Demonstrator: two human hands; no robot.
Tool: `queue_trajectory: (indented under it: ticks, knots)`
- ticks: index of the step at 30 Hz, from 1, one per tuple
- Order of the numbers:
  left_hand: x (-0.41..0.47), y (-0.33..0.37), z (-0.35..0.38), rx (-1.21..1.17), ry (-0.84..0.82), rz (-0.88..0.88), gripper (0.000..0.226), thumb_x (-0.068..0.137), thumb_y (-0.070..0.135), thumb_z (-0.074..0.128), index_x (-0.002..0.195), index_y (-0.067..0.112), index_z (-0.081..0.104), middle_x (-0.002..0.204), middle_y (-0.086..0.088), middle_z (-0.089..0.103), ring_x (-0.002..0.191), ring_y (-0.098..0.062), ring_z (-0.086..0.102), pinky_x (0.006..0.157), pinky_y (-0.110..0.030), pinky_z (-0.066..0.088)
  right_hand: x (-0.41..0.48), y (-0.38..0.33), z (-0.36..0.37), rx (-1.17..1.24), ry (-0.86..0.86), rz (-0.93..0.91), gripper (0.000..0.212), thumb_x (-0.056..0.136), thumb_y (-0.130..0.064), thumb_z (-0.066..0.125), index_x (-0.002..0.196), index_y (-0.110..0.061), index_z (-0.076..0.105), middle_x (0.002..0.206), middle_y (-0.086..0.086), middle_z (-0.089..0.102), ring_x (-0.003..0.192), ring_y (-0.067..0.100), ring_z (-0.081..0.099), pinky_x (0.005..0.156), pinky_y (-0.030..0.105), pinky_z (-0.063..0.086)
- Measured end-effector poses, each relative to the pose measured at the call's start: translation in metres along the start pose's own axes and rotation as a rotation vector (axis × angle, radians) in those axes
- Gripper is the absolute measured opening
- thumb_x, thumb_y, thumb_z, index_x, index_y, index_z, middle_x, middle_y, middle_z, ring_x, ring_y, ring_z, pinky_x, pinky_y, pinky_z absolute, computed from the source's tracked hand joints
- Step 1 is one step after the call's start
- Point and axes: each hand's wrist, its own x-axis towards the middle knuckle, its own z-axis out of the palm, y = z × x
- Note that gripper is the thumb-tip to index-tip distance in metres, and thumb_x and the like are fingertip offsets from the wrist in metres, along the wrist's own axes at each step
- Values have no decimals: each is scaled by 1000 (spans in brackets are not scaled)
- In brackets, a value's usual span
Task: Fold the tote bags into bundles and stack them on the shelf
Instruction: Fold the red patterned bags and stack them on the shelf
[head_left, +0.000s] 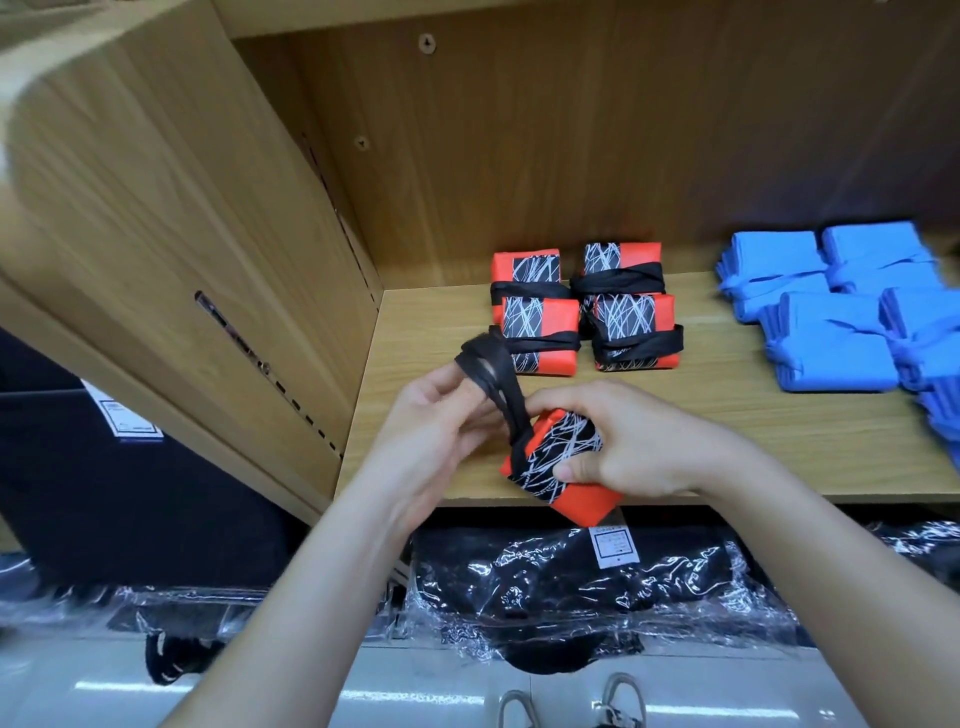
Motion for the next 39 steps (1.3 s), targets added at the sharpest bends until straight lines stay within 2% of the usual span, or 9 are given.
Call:
queue_trajectory:
  ticks: [4,8,11,14,17,24,28,32,39]
  knots:
    - [-7,23,-29,512,113,255,49,73,-5,74,113,22,64,111,2,70,105,-11,64,98,-33,51,-7,4,-11,44,-41,16,41,80,-15,76,116,-30,64,114,-25,61,109,0,55,98,24,40]
    - [-3,48,-21,1495,-295,845,99,71,9,82,150,30,26,158,11,23,147,-8,15,119,-36,22,-9,3,-16,-44,-183,9,35,81,-15,75,106,-35,63,96,-29,57,96,0,54,88,23,42]
    - [12,43,-5,1855,-593,898,79,74,28,79,143,19,43,151,0,40,145,-17,23,121,-42,11,-8,0,-15,-174,-259,-16,37,83,-16,73,116,-27,62,90,-27,49,88,-1,48,75,17,36]
    - [16,41,-2,1572,-681,519,32,76,44,74,87,14,70,85,3,70,100,-20,64,106,-37,40,-7,0,-21,-123,-339,2,48,82,-14,73,122,-35,59,81,-36,52,77,-8,49,71,9,35]
    - [11,39,-14,863,-654,156,37,82,36,74,59,8,64,45,6,53,48,-10,54,63,-21,48,-12,13,-29,213,-298,9,51,74,-15,75,115,-40,59,102,-28,64,96,-2,61,91,26,47]
    - [14,3,-33,-310,-786,-140,53,80,-11,48,131,0,56,112,-15,67,85,-23,66,72,-37,60,-21,22,-17,470,-117,-26,58,76,-9,74,121,-40,55,121,-21,59,115,5,56,100,22,42]
    - [12,-6,-30,-219,-415,-41,60,72,-23,57,114,16,72,118,-9,68,84,-19,69,67,-32,60,-27,12,-22,397,-73,-64,77,83,0,71,128,-54,41,137,-31,42,125,0,46,107,23,35]
    - [14,-13,-24,-138,-344,43,67,52,17,93,115,21,72,122,-7,68,89,-14,69,74,-27,57,-24,-7,-26,11,-151,-91,85,84,-13,73,136,-64,29,143,-36,36,130,-11,34,106,13,27]
    - [16,-23,-19,-16,-482,84,81,72,44,78,141,16,48,150,3,44,141,-17,36,108,-43,40,-18,-17,-25,-193,-107,-58,91,81,-17,76,142,-59,23,139,-23,49,115,2,46,88,17,36]
